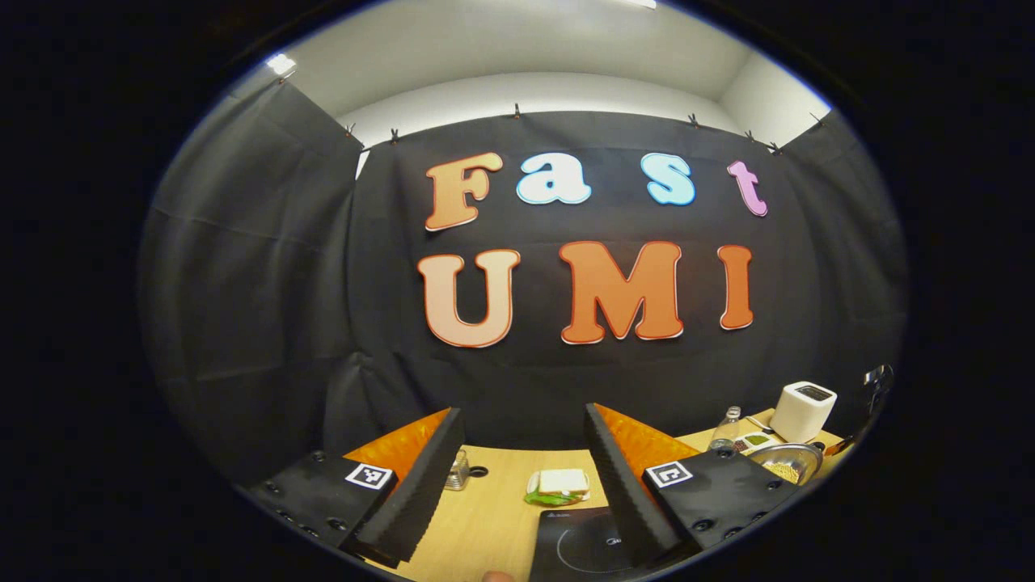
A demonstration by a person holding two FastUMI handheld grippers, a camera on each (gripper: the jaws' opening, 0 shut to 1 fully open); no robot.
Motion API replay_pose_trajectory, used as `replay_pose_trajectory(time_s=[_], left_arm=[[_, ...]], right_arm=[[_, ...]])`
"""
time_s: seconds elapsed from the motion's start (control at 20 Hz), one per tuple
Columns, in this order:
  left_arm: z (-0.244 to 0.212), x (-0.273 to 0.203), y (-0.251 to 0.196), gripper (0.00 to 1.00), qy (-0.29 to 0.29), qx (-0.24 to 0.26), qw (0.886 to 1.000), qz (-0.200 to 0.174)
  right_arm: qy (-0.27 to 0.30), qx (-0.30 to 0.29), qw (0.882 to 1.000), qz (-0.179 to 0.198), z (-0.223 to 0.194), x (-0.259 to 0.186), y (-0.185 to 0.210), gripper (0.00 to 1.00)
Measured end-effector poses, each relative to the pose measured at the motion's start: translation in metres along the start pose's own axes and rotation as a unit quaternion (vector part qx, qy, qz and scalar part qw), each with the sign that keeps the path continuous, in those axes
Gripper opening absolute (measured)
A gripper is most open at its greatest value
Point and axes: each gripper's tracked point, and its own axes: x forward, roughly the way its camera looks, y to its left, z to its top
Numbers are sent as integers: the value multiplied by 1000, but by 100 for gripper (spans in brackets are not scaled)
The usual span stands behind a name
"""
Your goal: First push the handle of the pot to place it horizontally, then grasp the pot with both hands and set it on the induction cooktop.
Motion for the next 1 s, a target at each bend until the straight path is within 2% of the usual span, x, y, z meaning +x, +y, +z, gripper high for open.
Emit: replay_pose_trajectory(time_s=[0.15,0.25,0.3,0.35,0.4,0.45,0.6,0.7,1.0], left_arm=[[-51,14,-60,98,35,-13,999,-38],[-82,19,-109,99,57,-27,996,-70],[-97,22,-132,99,69,-34,993,-87],[-112,25,-155,98,77,-41,991,-100],[-125,27,-175,96,85,-45,990,-107],[-140,30,-193,98,96,-46,988,-114],[-180,36,-243,98,121,-46,983,-132],[-209,34,-276,98,148,-44,976,-151],[-291,35,-340,99,242,-36,952,-183]], right_arm=[[-26,-4,1000,-4,14,-8,-5,6],[-43,-19,999,-5,24,-11,-5,20],[-54,-28,998,-4,29,-14,-2,31],[-65,-36,997,-1,34,-15,1,36],[-76,-45,996,5,39,-15,7,49],[-86,-54,995,11,43,-15,11,51],[-102,-75,992,23,49,-8,22,82],[-100,-78,992,28,49,2,25,94],[-70,-46,996,36,41,35,19,94]])
